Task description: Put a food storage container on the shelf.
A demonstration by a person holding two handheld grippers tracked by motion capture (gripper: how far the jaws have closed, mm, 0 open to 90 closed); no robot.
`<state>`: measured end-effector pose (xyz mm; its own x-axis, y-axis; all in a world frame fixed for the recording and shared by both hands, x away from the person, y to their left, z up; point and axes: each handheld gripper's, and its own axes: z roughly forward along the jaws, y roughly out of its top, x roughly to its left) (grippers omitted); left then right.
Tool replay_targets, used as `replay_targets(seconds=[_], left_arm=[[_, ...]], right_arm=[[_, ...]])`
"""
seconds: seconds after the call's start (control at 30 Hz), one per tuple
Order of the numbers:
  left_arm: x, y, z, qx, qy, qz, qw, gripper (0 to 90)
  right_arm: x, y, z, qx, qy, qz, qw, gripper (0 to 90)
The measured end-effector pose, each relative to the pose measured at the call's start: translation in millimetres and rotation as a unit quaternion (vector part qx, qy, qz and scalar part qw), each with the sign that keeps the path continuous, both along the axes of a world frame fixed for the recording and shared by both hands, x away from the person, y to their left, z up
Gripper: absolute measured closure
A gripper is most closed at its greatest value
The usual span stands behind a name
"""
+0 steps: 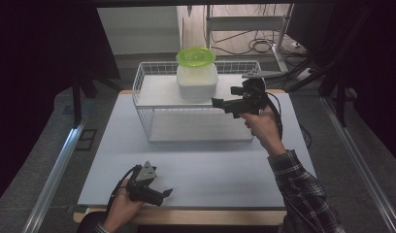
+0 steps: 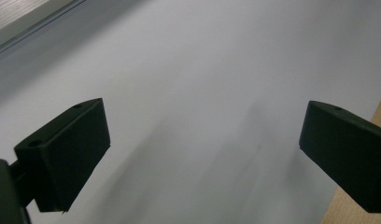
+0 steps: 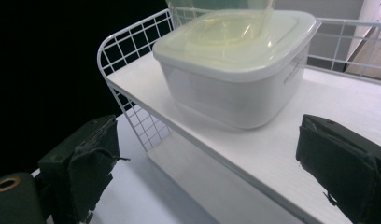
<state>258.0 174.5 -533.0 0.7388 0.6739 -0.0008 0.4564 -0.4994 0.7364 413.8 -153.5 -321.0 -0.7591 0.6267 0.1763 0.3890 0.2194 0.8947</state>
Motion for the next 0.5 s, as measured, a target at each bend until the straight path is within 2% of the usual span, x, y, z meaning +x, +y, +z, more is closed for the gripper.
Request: replay_targets(seconds=[0.5], left_arm=[[0.1,0.4,0.0,-0.003,-0.001,0.001,1.0000,1.7]], right_arm=[[-16.4,2.2,-24.3,-0.021,-0.015,0.015,0.9996,5.8]])
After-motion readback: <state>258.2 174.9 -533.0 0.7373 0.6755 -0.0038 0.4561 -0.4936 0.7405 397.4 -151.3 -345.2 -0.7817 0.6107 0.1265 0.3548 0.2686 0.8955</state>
